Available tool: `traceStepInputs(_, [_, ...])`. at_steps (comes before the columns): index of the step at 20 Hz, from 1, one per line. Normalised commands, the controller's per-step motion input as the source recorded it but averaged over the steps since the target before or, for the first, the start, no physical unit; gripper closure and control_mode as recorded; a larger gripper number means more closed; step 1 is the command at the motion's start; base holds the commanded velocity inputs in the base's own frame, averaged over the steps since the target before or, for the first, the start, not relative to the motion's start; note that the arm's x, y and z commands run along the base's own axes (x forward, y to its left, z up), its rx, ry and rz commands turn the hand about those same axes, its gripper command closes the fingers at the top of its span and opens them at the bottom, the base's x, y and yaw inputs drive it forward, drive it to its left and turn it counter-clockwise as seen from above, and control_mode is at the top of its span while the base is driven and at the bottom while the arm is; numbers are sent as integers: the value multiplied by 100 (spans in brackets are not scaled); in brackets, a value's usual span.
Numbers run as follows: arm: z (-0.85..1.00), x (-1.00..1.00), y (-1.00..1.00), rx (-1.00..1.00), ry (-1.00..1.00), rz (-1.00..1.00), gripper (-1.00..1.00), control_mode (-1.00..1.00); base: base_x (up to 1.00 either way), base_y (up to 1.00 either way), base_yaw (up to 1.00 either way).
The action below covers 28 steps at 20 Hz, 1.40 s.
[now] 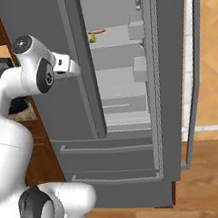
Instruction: Grab a lemon wedge from the fridge and one ice cube from the ice bowl, and put them in the glass of lemonade.
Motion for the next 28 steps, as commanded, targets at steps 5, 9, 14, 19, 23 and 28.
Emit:
traceStepInputs(5, [33, 7, 20, 1, -15, 1, -100, -100, 0, 0, 0])
traceStepInputs(9, [1, 54, -2, -15, -2, 10, -100, -100, 0, 0, 0])
traceStepInputs(14, [-14, 96, -2, -17, 0, 14, -100, -100, 0, 0, 0])
traceStepInputs(19, [-4, 62, -20, -2, 0, 3, -100, -100, 0, 0, 0])
traceStepInputs(23, [-3, 50, -10, 0, 0, 0, -100, -100, 0, 0, 0])
traceStepInputs(28, [-4, 38, -4, 0, 0, -7, -100, -100, 0, 0, 0])
